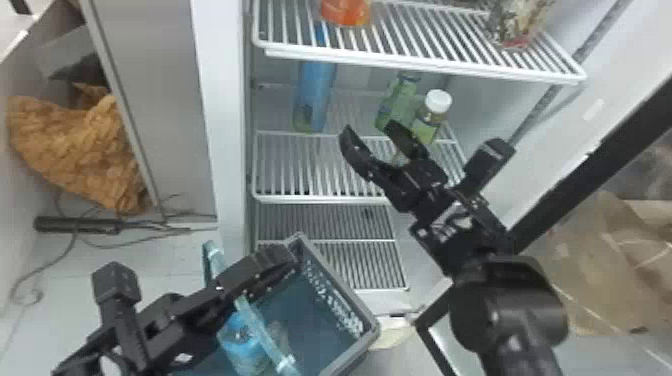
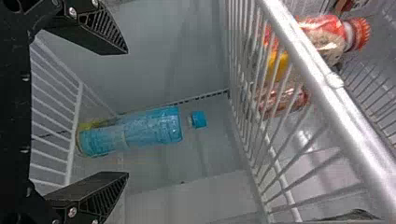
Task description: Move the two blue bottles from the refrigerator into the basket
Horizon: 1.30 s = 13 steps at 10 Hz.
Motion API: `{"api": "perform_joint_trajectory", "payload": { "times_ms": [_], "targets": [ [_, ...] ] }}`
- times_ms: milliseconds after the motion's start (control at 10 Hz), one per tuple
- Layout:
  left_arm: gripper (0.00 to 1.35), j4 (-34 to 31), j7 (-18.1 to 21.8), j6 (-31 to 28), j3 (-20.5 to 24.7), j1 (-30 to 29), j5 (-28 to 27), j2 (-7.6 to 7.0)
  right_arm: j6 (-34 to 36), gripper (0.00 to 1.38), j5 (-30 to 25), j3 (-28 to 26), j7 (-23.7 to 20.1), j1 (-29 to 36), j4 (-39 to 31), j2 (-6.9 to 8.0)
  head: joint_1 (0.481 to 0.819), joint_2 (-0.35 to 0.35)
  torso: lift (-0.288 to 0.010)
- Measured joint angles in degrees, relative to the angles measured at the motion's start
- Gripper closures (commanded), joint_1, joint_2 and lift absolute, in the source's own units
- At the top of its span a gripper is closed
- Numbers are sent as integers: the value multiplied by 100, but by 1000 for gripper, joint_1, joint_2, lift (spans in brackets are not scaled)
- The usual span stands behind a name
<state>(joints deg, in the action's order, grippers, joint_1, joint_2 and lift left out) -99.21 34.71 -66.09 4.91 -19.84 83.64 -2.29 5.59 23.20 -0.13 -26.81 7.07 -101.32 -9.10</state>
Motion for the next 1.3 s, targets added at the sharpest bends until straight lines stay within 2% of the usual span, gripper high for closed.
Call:
{"api": "perform_joint_trajectory", "payload": {
  "times_ms": [600,1300],
  "targets": [
    [1197,0,0,0,-11,2,0,0,-275,137,-210,562,401,-1047,1083,42,695,-155,-220],
    [1197,0,0,0,-10,2,9,-23,-305,137,-599,1124,986,-2080,2277,157,695,-116,-220]
  ]
}}
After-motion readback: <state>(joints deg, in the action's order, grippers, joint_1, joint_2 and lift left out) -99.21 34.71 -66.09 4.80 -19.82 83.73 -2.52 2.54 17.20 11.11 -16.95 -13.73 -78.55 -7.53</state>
